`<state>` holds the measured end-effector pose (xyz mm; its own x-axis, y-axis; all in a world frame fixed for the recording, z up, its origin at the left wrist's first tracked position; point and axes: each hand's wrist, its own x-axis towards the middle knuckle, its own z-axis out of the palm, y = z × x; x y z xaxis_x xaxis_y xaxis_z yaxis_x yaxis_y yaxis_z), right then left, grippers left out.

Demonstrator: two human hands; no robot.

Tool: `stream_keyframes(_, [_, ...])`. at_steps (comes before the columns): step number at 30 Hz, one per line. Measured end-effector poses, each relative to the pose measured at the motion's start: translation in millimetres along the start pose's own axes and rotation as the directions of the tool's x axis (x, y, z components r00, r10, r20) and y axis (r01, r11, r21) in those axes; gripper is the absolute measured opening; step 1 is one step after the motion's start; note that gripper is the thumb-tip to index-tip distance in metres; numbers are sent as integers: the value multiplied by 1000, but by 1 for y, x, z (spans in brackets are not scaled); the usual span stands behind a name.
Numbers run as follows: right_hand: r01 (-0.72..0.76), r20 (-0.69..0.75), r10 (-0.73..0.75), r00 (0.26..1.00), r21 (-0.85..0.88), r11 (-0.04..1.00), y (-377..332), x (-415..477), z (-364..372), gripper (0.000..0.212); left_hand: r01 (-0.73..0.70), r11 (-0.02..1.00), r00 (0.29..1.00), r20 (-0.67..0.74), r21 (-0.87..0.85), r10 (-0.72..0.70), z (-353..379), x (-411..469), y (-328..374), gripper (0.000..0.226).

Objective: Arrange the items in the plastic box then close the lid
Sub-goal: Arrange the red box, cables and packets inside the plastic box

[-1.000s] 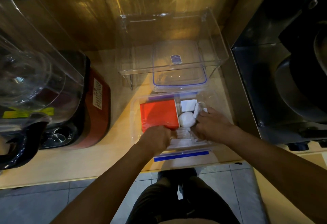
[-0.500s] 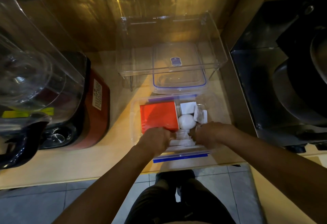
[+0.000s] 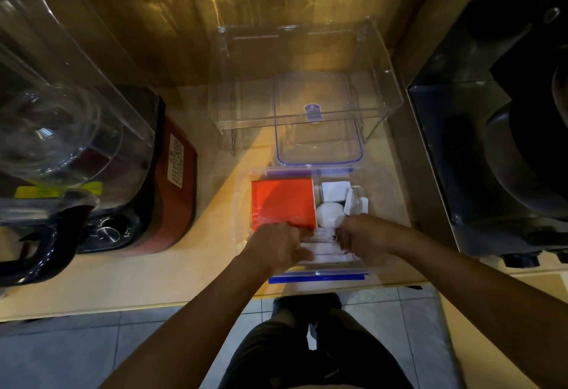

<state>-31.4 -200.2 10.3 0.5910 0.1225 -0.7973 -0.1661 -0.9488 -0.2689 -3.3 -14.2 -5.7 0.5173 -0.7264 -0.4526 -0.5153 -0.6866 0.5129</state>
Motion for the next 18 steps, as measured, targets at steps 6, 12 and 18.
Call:
stream_keyframes(6, [-90,73,78,994,178,980,-1,-5,0,26,40,999,999,-27,22,-39,2,1,2,28])
stream_keyframes(12, [-245,190,155,970,760,602,1,-4,-3,26,26,1000,1000,-18,19,-25,1,0,3,33])
stream_keyframes(18, [-266,150,233,961,734,625,0,-1,1,25,43,999,999,20,17,-43,-1,2,5,39])
